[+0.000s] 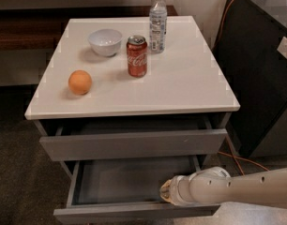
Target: Place coke can into middle drawer
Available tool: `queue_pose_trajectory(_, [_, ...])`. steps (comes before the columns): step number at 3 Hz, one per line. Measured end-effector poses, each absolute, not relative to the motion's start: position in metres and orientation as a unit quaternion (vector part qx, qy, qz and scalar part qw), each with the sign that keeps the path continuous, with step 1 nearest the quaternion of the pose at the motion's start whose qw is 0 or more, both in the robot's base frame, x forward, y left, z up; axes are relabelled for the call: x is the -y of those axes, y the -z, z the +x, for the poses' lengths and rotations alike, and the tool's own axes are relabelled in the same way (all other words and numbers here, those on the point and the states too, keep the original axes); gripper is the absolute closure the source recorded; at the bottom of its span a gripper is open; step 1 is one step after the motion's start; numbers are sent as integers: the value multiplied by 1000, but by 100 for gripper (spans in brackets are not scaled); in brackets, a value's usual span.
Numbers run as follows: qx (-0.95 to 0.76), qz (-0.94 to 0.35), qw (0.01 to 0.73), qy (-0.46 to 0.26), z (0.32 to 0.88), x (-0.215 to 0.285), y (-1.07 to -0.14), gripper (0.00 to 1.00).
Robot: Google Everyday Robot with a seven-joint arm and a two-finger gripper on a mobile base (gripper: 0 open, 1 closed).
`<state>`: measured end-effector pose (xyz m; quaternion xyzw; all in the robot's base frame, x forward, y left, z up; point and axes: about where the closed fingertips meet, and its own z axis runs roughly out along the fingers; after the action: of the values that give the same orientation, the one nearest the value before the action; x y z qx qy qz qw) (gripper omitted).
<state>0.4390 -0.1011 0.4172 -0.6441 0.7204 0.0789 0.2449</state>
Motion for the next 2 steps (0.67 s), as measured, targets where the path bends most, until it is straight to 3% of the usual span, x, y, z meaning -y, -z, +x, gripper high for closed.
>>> queue_pose_trajectory(2, [-715, -643, 252, -107, 390, 82, -435, 100])
